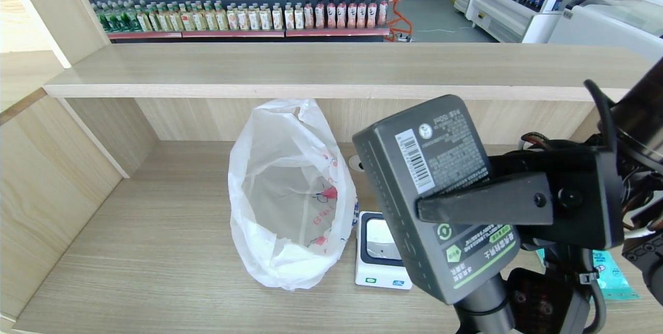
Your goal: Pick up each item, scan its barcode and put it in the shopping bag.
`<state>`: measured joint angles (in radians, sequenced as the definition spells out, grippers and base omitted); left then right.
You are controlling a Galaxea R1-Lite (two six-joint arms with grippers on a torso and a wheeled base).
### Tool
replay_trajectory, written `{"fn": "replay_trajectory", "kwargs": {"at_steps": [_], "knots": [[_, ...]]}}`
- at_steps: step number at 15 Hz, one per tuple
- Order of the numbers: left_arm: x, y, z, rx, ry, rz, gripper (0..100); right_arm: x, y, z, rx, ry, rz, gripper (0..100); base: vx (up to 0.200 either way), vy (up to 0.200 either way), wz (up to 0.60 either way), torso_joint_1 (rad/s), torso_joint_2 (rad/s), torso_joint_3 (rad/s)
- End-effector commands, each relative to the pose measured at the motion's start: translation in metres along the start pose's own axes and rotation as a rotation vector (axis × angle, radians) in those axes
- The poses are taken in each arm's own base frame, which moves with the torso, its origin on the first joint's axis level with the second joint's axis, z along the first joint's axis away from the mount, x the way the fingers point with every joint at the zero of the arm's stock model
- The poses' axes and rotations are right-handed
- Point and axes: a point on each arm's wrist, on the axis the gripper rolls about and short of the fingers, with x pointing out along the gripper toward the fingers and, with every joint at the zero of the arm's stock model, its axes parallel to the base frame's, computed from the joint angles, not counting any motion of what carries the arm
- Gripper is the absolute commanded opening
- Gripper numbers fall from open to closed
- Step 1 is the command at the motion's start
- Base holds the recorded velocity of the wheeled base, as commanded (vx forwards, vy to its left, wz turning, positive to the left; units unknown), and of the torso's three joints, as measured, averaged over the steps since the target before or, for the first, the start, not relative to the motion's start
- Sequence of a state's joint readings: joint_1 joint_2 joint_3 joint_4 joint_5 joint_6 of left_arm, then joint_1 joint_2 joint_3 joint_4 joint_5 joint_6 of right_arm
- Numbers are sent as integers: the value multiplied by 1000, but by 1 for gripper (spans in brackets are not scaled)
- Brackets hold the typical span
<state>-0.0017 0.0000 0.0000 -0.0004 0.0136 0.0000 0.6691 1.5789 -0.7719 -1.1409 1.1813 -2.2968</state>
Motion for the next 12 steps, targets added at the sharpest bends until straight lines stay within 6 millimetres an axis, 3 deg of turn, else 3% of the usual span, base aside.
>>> {"fn": "replay_trajectory", "kwargs": {"at_steps": [1,9,11,12], "knots": [[0,0,0,0,0,0,100,4,-2,5,14,-13,-15,0,0,0,0,0,0,0],[0,0,0,0,0,0,100,9,-6,2,36,-3,-14,0,0,0,0,0,0,0],[0,0,0,0,0,0,100,8,-1,-1,240,85,121,0,0,0,0,0,0,0],[0,0,0,0,0,0,100,6,6,11,485,153,247,0,0,0,0,0,0,0]]}}
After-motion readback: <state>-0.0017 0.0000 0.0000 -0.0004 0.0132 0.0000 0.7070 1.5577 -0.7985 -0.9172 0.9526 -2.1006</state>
